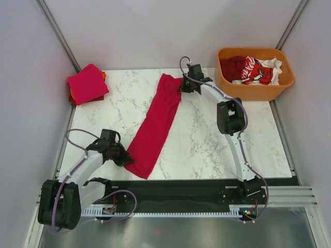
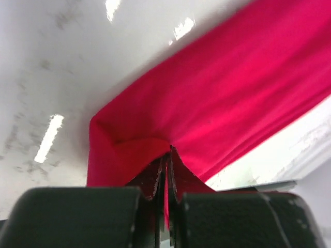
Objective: Fold and stack the t-shirts
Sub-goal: Fold the tshirt
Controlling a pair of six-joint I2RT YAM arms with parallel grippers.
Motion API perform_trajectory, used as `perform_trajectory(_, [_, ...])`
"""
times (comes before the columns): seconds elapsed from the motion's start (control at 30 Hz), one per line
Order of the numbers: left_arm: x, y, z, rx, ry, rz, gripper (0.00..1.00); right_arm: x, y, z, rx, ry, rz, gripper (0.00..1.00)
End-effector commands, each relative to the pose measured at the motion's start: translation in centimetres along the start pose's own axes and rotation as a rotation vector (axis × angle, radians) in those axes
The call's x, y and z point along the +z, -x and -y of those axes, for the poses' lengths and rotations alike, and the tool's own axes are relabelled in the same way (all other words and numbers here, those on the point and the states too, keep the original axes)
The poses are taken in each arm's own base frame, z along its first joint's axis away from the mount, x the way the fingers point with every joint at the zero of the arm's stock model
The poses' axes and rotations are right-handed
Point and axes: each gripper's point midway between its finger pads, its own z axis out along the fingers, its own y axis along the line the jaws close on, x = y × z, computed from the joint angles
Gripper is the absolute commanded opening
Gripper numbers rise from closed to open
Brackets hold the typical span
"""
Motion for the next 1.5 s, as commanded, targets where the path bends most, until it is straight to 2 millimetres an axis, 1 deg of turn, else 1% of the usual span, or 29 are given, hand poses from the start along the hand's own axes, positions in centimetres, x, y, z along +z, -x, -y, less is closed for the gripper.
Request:
perform_trajectory(0.0, [-0.4, -2.2, 1.6, -0.034, -0.077, -0.080, 0.02, 3.5, 2.6, -4.1, -0.027, 0.214, 0.053, 0.00])
perform_trajectory(0.07, [-0.6, -3.1, 2.2, -0.060, -0.090, -0.105, 0.02, 4.8, 4.2, -5.8, 0.019, 0.307, 0.137, 0.01])
perform_trajectory(0.13, [-0.7, -4.4, 2.7, -0.086, -0.092, -0.138, 0.02, 5.3, 5.4, -6.1, 0.071, 0.321, 0.211, 0.04])
perform_trajectory(0.17, [-0.7, -4.7, 2.9, -0.097, -0.096, -0.143, 0.02, 5.3, 6.7, -6.5, 0.071, 0.336, 0.277, 0.05])
perform_trajectory(0.37, [-0.7, -7.2, 6.0, -0.081, -0.118, -0.147, 0.02, 5.1, 9.7, -8.0, 0.076, 0.374, 0.421, 0.04])
perform_trajectory(0.4, [0.0, -7.6, 5.9, -0.090, -0.081, -0.162, 0.02, 4.9, 9.9, -8.1, 0.077, 0.377, 0.433, 0.13])
perform_trajectory(0.43, [-0.1, -7.6, 7.0, -0.073, -0.095, -0.160, 0.02, 4.5, 10.3, -8.6, 0.064, 0.401, 0.449, 0.29])
perform_trajectory(0.47, [0.2, -8.1, 7.3, -0.049, -0.084, -0.172, 0.02, 4.5, 10.1, -8.7, 0.043, 0.405, 0.446, 0.56])
perform_trajectory(0.5, [0.8, -8.3, 7.7, -0.045, -0.056, -0.186, 0.02, 4.4, 9.9, -9.1, 0.026, 0.411, 0.442, 0.98])
perform_trajectory(0.53, [1.0, -8.5, 8.4, -0.037, -0.066, -0.194, 0.02, 4.1, 10.0, -9.3, 0.012, 0.414, 0.439, 0.98])
perform_trajectory(0.63, [1.7, -9.8, 10.2, 0.006, -0.062, -0.220, 0.03, 2.3, 10.9, -9.4, -0.035, 0.388, 0.452, 0.98])
perform_trajectory(0.67, [1.7, -10.3, 10.7, 0.026, -0.067, -0.229, 0.03, 0.7, 11.7, -9.0, -0.044, 0.354, 0.462, 0.98])
perform_trajectory(0.7, [1.6, -10.4, 11.7, 0.037, -0.083, -0.229, 0.06, -0.2, 12.4, -8.2, -0.055, 0.323, 0.474, 0.98])
perform_trajectory(0.73, [1.6, -10.5, 11.8, 0.042, -0.081, -0.231, 0.06, -2.1, 13.0, -7.5, -0.049, 0.281, 0.477, 0.98])
perform_trajectory(0.8, [1.4, -10.5, 12.4, 0.048, -0.096, -0.222, 0.08, -4.4, 13.8, -5.5, -0.035, 0.229, 0.465, 0.98])
perform_trajectory(0.83, [1.2, -10.4, 12.7, 0.051, -0.106, -0.209, 0.08, -6.6, 13.1, -4.7, -0.027, 0.197, 0.428, 0.98])
perform_trajectory(0.9, [1.0, -10.7, 13.4, 0.061, -0.128, -0.205, 0.09, -9.1, 12.1, -3.1, -0.023, 0.148, 0.401, 0.98])
perform_trajectory(0.93, [1.0, -11.0, 13.7, 0.069, -0.137, -0.209, 0.09, -13.0, 12.6, -3.8, -0.049, 0.141, 0.424, 0.98])
perform_trajectory(0.97, [1.3, -11.9, 13.6, 0.103, -0.128, -0.225, 0.11, -12.6, 8.7, -1.5, -0.037, 0.082, 0.346, 0.98])
perform_trajectory(1.0, [1.0, -12.3, 14.3, 0.126, -0.143, -0.232, 0.13, -13.7, 7.4, -1.2, -0.033, 0.074, 0.324, 0.98])
perform_trajectory(1.03, [0.9, -12.7, 14.3, 0.144, -0.144, -0.235, 0.15, -15.4, 4.6, -0.4, -0.020, 0.059, 0.275, 0.98])
perform_trajectory(1.1, [0.4, -13.7, 13.6, 0.145, -0.151, -0.216, 0.43, -17.0, 1.6, -0.3, -0.002, 0.077, 0.212, 0.98])
perform_trajectory(1.13, [0.2, -13.8, 13.2, 0.142, -0.155, -0.206, 0.51, -19.0, 0.8, -1.0, 0.000, 0.109, 0.206, 0.98])
perform_trajectory(1.17, [0.1, -14.0, 12.6, 0.136, -0.154, -0.190, 0.64, -18.9, -2.8, -0.2, 0.012, 0.105, 0.132, 0.98])
perform_trajectory(1.27, [-1.0, -13.8, 10.4, 0.140, -0.156, -0.169, 0.70, -21.0, -8.0, -0.3, -0.001, 0.124, 0.048, 0.98])
perform_trajectory(1.33, [-2.1, -13.3, 8.8, 0.160, -0.144, -0.149, 0.74, -22.7, -9.8, -0.8, -0.010, 0.148, 0.025, 0.98])
perform_trajectory(1.37, [-2.3, -12.5, 8.4, 0.193, -0.142, -0.101, 0.74, -22.8, -12.1, -0.6, -0.012, 0.150, -0.018, 0.98])
perform_trajectory(1.4, [-3.1, -11.9, 8.9, 0.221, -0.162, -0.067, 0.74, -23.2, -12.8, -0.6, -0.006, 0.155, -0.025, 0.98])
perform_trajectory(1.47, [-3.9, -9.8, 8.1, 0.271, -0.131, 0.047, 0.71, -24.2, -14.8, -1.2, -0.005, 0.192, -0.050, 0.98])
